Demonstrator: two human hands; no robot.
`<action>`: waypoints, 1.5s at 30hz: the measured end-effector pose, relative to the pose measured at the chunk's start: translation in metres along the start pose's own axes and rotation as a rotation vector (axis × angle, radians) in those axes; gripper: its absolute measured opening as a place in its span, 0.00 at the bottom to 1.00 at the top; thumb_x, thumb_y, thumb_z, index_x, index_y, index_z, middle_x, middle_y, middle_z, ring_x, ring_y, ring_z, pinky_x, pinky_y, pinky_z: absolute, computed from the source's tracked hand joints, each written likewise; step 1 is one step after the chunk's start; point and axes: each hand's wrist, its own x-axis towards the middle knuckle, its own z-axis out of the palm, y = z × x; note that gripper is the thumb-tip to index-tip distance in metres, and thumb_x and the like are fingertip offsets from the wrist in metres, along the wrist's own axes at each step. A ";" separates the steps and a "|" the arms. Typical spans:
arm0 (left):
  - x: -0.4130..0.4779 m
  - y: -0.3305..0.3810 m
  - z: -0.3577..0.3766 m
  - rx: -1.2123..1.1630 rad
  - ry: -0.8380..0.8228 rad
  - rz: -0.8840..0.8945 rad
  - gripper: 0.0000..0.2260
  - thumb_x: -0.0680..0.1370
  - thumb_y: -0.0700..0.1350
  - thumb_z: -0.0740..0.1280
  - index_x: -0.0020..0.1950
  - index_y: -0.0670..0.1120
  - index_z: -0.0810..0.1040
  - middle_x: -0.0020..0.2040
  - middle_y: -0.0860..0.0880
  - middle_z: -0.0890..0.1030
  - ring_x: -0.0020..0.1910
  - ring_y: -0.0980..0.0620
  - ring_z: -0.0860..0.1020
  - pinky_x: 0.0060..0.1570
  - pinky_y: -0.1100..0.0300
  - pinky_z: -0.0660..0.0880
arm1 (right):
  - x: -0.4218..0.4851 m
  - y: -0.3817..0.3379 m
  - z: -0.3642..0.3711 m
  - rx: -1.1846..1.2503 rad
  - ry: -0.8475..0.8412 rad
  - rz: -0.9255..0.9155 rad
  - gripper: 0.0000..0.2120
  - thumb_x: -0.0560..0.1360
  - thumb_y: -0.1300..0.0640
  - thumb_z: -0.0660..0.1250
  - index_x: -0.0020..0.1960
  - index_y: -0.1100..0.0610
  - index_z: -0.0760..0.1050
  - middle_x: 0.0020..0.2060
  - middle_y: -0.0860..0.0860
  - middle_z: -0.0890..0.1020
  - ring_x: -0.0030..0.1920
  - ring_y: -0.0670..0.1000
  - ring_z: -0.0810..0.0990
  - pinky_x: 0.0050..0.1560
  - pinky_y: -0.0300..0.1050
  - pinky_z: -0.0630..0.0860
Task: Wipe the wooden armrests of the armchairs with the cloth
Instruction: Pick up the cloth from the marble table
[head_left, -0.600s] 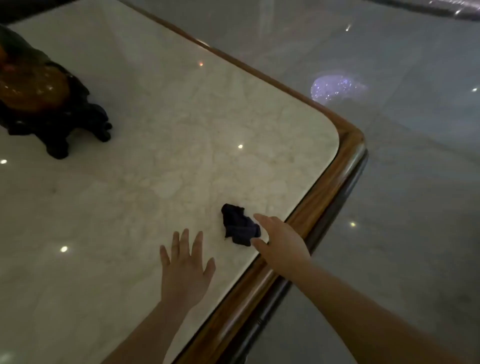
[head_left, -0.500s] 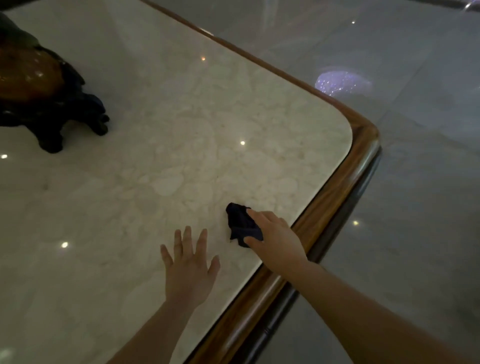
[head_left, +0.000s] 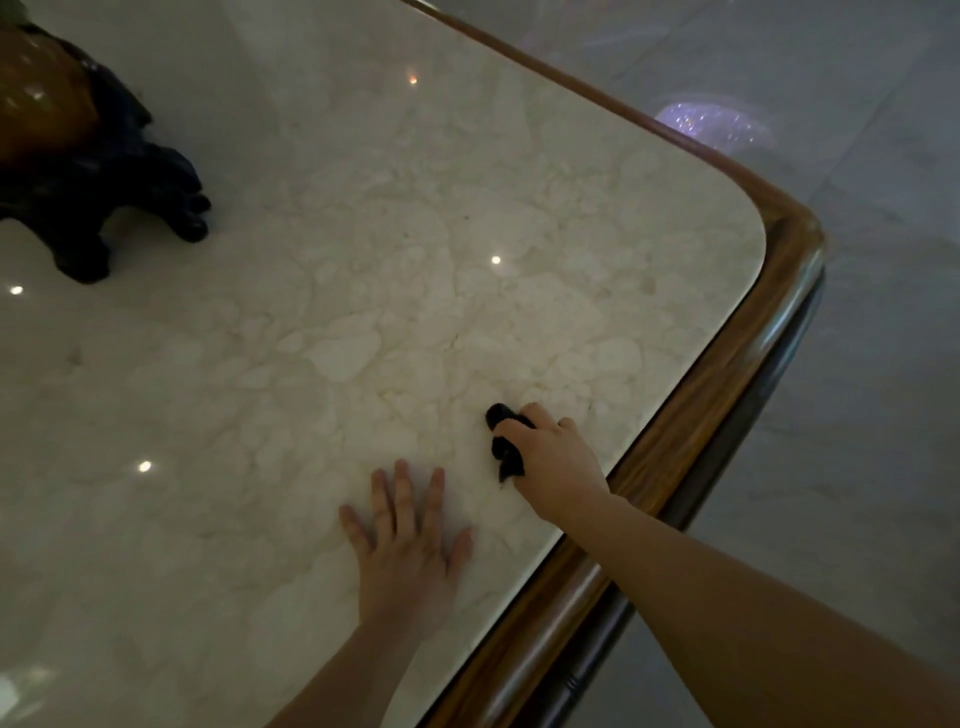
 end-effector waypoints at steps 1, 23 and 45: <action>0.000 0.000 -0.001 -0.003 -0.008 0.003 0.35 0.78 0.67 0.50 0.80 0.51 0.50 0.79 0.38 0.54 0.78 0.35 0.48 0.69 0.26 0.47 | -0.001 0.002 0.000 0.055 0.029 0.015 0.17 0.76 0.57 0.66 0.64 0.47 0.70 0.61 0.51 0.70 0.46 0.56 0.68 0.44 0.50 0.75; -0.031 0.055 -0.152 0.031 0.059 0.184 0.33 0.78 0.65 0.48 0.79 0.48 0.54 0.78 0.39 0.61 0.77 0.36 0.57 0.70 0.31 0.59 | -0.115 0.010 -0.147 0.381 0.313 0.139 0.14 0.73 0.60 0.67 0.57 0.51 0.78 0.52 0.49 0.76 0.43 0.52 0.77 0.38 0.41 0.71; -0.138 0.214 -0.315 -0.044 0.086 0.662 0.34 0.77 0.65 0.44 0.80 0.49 0.52 0.78 0.41 0.59 0.77 0.37 0.55 0.71 0.32 0.56 | -0.358 0.041 -0.263 0.548 0.652 0.576 0.16 0.66 0.63 0.69 0.48 0.45 0.78 0.44 0.44 0.74 0.42 0.51 0.78 0.40 0.44 0.75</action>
